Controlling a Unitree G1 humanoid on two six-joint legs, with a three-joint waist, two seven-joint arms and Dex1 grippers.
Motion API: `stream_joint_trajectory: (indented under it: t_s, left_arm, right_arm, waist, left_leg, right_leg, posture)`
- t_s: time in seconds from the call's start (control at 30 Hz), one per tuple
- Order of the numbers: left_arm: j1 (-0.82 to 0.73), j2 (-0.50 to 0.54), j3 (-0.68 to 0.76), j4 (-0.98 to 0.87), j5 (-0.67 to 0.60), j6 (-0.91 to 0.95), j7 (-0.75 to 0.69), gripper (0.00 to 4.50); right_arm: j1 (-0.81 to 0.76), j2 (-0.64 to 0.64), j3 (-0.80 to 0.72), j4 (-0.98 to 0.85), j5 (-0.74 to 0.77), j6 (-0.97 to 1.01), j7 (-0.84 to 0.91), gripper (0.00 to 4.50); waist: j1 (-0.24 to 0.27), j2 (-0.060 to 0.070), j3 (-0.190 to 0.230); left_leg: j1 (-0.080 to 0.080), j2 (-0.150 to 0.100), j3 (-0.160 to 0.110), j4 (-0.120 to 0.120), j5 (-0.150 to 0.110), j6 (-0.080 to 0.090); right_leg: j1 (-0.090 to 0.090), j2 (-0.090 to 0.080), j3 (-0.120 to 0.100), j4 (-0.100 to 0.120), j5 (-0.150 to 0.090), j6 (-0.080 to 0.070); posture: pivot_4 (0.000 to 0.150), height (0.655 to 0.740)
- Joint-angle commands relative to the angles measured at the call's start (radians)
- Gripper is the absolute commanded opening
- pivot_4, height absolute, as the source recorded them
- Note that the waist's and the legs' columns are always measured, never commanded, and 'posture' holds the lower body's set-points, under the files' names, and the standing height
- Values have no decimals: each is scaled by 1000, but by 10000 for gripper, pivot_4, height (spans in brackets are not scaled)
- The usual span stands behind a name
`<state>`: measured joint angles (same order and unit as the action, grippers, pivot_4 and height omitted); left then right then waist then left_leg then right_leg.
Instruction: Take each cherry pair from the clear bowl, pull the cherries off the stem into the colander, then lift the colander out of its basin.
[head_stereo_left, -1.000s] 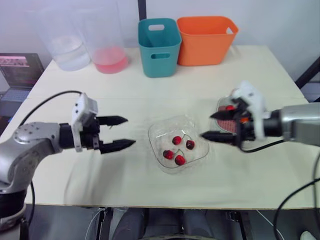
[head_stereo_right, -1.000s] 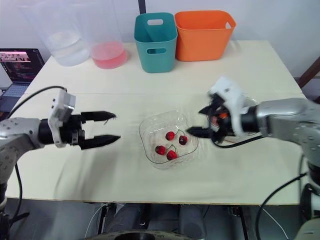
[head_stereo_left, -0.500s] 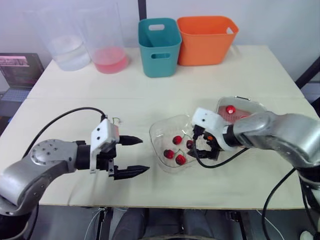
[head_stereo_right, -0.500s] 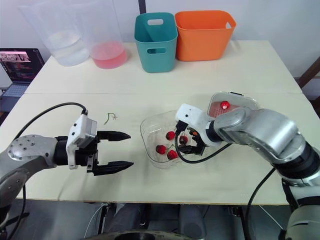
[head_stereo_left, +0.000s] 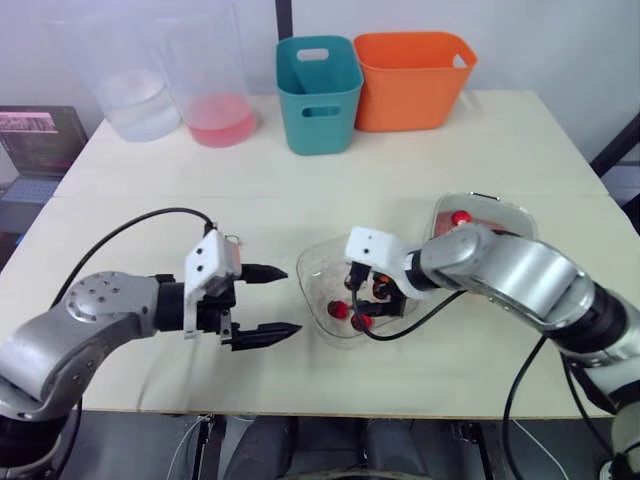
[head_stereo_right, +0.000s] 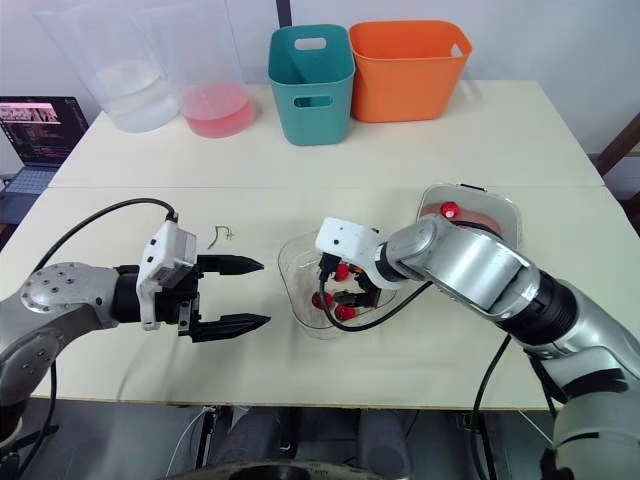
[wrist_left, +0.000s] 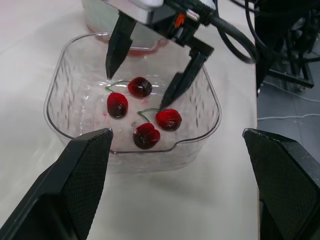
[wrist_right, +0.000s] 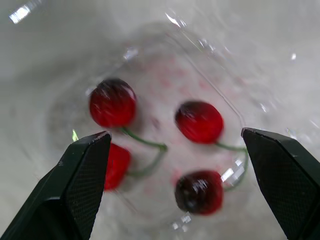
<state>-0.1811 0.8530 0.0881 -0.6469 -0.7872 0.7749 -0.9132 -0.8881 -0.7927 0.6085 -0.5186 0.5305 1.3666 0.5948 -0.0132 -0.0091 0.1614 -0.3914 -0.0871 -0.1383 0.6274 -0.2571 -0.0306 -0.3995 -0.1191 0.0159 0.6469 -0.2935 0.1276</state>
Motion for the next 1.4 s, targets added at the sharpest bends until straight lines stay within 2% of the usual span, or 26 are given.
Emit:
stream_joint_trajectory:
  t_s: [0.03,0.27,0.4,0.53,0.93,1.1,1.13,1.17,1.27,1.4]
  left_arm:
    - [-19,-4,-6,0,14,-29,0,43863]
    - [-25,-18,-13,-4,15,-36,17,43863]
    - [-25,-21,-14,-6,19,-39,26,45000]
    - [-28,-22,-13,-2,21,-43,34,45000]
    - [-45,-35,-21,21,42,-55,41,45000]
    - [-50,-37,-26,20,43,-57,45,45000]
    - [-50,-37,-26,19,42,-56,46,45000]
    - [-49,-36,-24,19,41,-56,45,45000]
    - [-40,-19,-22,16,39,-48,32,45000]
    - [-40,14,-21,21,39,-42,2,45000]
  right_arm:
    - [-1,33,-5,7,-38,6,-17,45000]
    - [5,74,33,86,-121,-23,-35,45000]
    - [9,93,48,107,-150,-35,-30,32210]
    - [12,106,62,112,-176,-43,-24,10981]
    - [-26,118,56,-1,-183,-126,77,10981]
    - [-16,85,115,35,-273,-243,98,10981]
    - [-17,74,109,39,-281,-250,105,16808]
    - [-18,65,96,41,-283,-248,112,19310]
    - [-18,45,6,30,-243,-173,130,34073]
    - [-1,78,-135,16,-137,3,157,34073]
  waist:
    - [0,0,0]
    - [-3,0,0]
    - [-3,0,0]
    - [-2,0,0]
    - [-4,0,0]
    - [-2,0,0]
    - [-1,0,0]
    - [-1,0,0]
    - [-1,0,0]
    - [-3,0,0]
  left_leg:
    - [0,0,0,0,0,0]
    - [0,0,0,0,0,0]
    - [0,0,0,-1,0,-1]
    - [0,0,0,-1,0,-1]
    - [0,0,0,-1,0,-1]
    - [0,0,0,-1,0,-1]
    - [0,0,0,-1,0,-1]
    - [0,0,0,-1,0,-1]
    - [0,0,0,-1,0,-1]
    - [0,0,0,-1,0,0]
  right_leg:
    - [0,0,0,0,0,0]
    - [-1,0,0,0,0,0]
    - [-1,0,0,1,0,0]
    - [-1,0,0,1,0,0]
    - [-1,0,0,1,0,0]
    - [-1,0,0,1,0,0]
    - [-1,0,0,1,0,0]
    - [-1,0,0,1,0,0]
    - [-1,0,0,1,0,0]
    - [-1,0,0,1,0,0]
  posture:
    - [1500,7400]
    - [1500,7400]
    - [1500,7400]
    - [1500,7400]
    - [1500,7400]
    - [1500,7400]
    - [1500,7400]
    - [1500,7400]
    - [1500,7400]
    - [1500,7400]
